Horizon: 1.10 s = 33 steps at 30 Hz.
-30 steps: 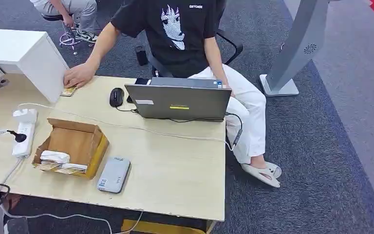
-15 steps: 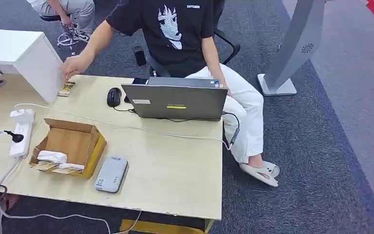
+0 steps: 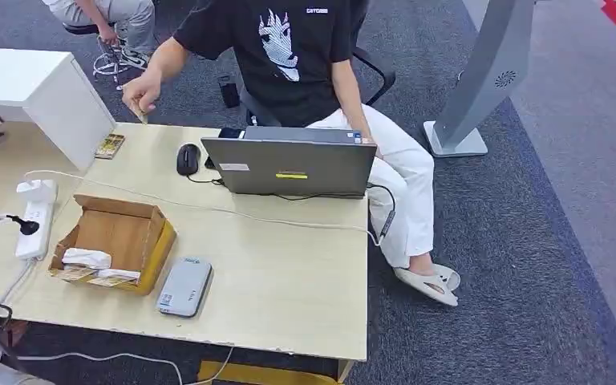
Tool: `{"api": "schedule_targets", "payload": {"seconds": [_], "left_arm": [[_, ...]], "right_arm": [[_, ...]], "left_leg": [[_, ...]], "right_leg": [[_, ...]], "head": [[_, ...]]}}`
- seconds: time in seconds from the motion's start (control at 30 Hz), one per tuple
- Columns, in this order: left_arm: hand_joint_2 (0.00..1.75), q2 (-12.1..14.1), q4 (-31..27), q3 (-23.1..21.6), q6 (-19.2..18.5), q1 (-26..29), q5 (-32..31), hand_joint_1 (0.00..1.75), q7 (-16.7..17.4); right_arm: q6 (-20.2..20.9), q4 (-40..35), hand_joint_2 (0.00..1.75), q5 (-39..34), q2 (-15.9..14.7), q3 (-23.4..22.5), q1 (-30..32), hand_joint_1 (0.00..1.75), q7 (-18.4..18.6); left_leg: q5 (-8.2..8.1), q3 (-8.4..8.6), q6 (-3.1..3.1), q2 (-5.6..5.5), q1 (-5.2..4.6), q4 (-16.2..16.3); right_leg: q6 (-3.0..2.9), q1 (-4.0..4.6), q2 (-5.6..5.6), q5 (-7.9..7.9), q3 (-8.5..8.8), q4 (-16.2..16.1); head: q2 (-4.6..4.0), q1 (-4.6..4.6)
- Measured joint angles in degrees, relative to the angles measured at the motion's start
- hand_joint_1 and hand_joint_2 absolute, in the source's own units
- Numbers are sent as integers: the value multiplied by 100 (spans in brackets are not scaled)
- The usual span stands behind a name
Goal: Pass the card to the sensor for recognition and then transmit it.
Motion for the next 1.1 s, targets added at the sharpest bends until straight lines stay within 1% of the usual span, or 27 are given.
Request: {"api": "schedule_targets", "payload": {"seconds": [0.03,0.07,0.17,0.23,0.27,0.3,0.4,0.47,0.63,0.73,0.97,1.1], "left_arm": [[175,-135,-13,-199,-40,-69,-160,0,55],[175,-254,-13,-500,-90,-103,-365,0,105],[175,-538,-7,-1276,-180,-120,-725,0,186],[175,-758,24,-1818,-195,-106,-845,0,219],[175,-828,39,-1989,-206,-91,-880,0,221],[175,-908,72,-2256,-195,-69,-922,0,235],[175,-1135,208,-2850,-108,59,-976,0,291],[175,-1226,280,-3121,-103,154,-944,0,326],[175,-1390,411,-3513,-77,360,-784,0,372],[175,-1468,490,-3649,-75,521,-749,0,390],[175,-1549,562,-3722,-73,687,-721,0,398],[175,-1553,575,-3737,-73,749,-651,0,416]], "right_arm": [[0,2,175,64,0,0,-1,0,-27],[-2,13,175,119,0,0,-9,0,-51],[-35,70,175,259,0,-11,-35,0,-112],[-48,116,175,267,-2,-28,-48,0,-134],[-48,134,175,267,-2,-28,-51,0,-138],[-50,155,175,265,-2,-28,-52,0,-140],[-52,236,175,265,-4,-29,-54,0,-140],[-52,269,175,265,-9,-28,-53,0,-140],[-24,308,175,265,-9,-15,-45,0,-108],[20,313,175,265,-9,26,-44,0,-81],[35,330,175,265,-13,33,-42,0,-46],[35,339,175,265,-17,59,-41,0,-46]], "left_leg": [[0,-3,0,-2,0,1],[0,-3,0,-2,0,2],[0,-4,0,5,0,4],[0,-8,1,1,-1,5],[0,-8,1,4,-1,5],[-1,-7,2,8,-1,5],[-2,-10,3,8,-1,5],[-2,-12,3,9,-1,4],[-2,-16,3,9,0,3],[-2,-17,3,17,-1,3],[-2,-17,3,19,-1,3],[-2,-18,3,19,-1,3]], "right_leg": [[3,0,-1,2,2,0],[3,0,-1,2,2,0],[3,-1,6,5,-2,0],[5,-1,4,6,0,0],[5,-1,7,6,-1,0],[5,-1,10,7,-4,0],[6,-1,10,6,-4,0],[5,-1,11,6,-5,0],[6,0,12,5,-13,1],[6,-1,19,6,-15,1],[6,-1,21,6,-17,1],[6,0,21,6,-17,1]], "head": [[0,2],[0,4],[0,2],[0,4],[0,2],[0,2],[0,0],[0,2],[0,2],[0,0],[0,2],[0,0]]}}
